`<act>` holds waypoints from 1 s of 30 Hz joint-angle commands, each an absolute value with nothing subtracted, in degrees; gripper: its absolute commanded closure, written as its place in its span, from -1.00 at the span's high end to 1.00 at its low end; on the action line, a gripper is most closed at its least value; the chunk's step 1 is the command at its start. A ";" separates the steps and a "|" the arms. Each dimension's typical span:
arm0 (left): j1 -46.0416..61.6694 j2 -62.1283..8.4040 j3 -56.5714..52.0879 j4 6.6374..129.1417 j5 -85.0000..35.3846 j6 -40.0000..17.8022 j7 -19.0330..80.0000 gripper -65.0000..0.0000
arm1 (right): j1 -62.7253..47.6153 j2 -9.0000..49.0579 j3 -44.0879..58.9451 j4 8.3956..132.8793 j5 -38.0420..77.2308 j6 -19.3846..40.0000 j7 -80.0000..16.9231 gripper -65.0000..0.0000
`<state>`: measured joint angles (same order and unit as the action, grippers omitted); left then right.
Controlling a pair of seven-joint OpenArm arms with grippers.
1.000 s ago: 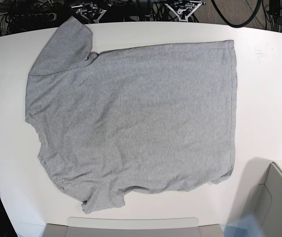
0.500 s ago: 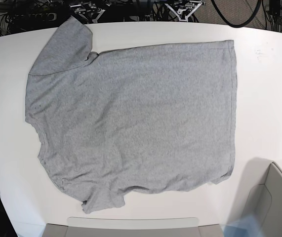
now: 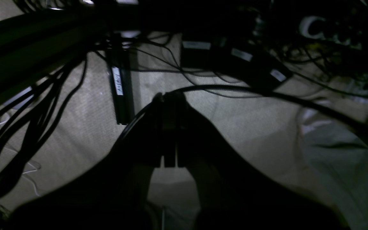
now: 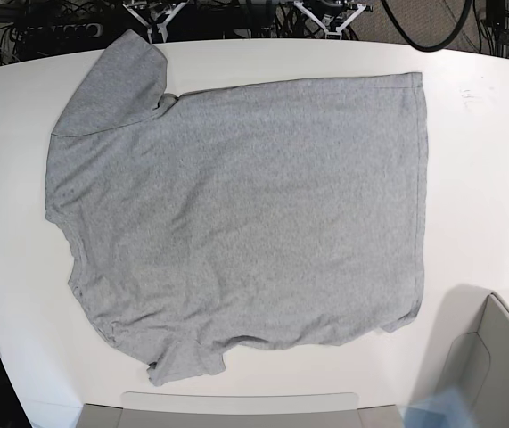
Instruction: Fold the T-shirt properly
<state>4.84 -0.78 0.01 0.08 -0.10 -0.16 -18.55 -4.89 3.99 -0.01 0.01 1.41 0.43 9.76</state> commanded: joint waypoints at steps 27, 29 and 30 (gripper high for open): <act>41.63 -0.66 0.13 39.69 -0.13 -0.13 -76.62 -0.99 | -50.86 8.57 -0.31 54.46 10.07 0.48 62.64 -1.00; 45.23 -0.66 0.13 47.52 -0.13 -0.13 -76.62 -0.99 | -54.90 9.45 -0.13 64.84 10.07 0.48 57.19 -1.00; 46.37 -0.66 0.13 50.86 -0.13 -0.13 -76.62 -0.99 | -56.57 9.63 0.04 69.85 10.24 0.48 54.46 -1.00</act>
<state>45.34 -0.80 0.23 51.27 -0.08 -0.40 -73.65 -55.57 9.63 0.12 70.35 10.66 -0.05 51.79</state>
